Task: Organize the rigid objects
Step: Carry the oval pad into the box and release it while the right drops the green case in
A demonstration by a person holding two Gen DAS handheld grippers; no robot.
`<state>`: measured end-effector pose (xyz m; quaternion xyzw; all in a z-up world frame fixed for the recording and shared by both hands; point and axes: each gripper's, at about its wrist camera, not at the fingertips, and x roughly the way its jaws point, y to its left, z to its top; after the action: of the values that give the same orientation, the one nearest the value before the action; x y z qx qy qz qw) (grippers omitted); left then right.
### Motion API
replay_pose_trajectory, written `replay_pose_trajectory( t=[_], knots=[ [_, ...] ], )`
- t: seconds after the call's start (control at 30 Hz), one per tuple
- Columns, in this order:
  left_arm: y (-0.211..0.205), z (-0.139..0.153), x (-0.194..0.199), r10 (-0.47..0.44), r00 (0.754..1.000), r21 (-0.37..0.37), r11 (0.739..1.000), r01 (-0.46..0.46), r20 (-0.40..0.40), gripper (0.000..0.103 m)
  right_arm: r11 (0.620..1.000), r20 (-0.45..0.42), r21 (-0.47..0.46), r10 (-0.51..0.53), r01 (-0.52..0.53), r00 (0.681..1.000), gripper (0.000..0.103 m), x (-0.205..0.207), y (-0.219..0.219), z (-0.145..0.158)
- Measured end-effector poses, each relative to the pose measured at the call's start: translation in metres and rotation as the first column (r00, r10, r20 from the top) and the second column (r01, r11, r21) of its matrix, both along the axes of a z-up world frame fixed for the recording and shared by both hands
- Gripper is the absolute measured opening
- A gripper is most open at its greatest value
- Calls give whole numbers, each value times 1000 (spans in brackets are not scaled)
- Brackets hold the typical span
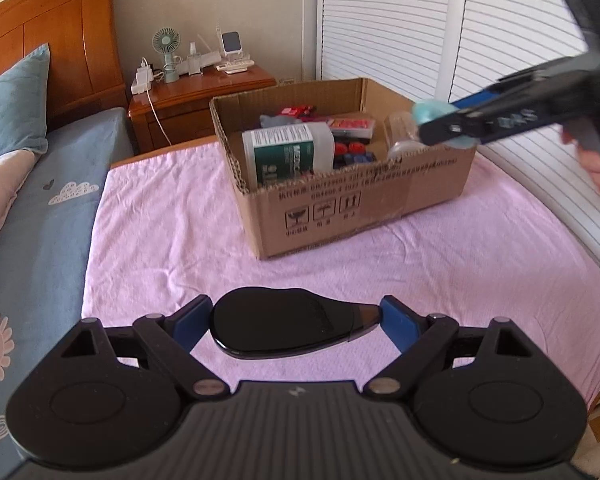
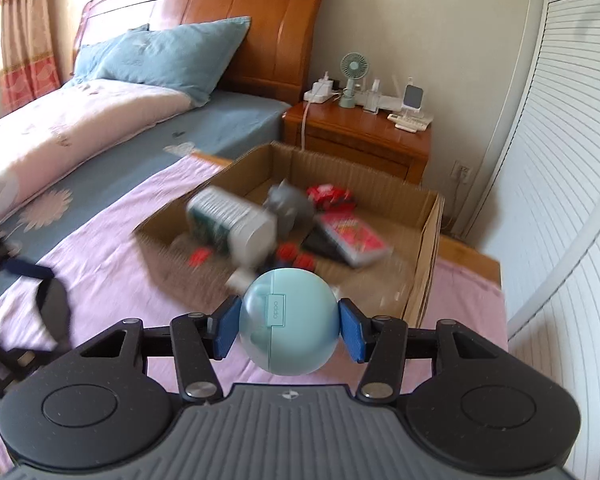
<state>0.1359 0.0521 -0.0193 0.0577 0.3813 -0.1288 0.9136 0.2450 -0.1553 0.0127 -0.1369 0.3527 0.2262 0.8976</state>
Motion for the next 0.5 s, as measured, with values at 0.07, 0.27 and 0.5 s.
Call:
replay_pose_trajectory(
  t=[0.07, 0.27, 0.5],
  knots=[
    [2, 4, 3, 8, 1000, -4, 1000, -8, 3, 89, 1000, -17, -17, -19, 18, 1000, 58, 24, 6, -7],
    [5, 14, 7, 27, 999, -3, 1000, -26, 23, 89, 997, -77, -48, -70, 66, 995, 58, 67, 12, -33],
    [2, 20, 17, 15, 999, 8, 1000, -15, 37, 89, 993, -28, 22, -116, 116, 993, 97, 56, 0, -18]
  ],
)
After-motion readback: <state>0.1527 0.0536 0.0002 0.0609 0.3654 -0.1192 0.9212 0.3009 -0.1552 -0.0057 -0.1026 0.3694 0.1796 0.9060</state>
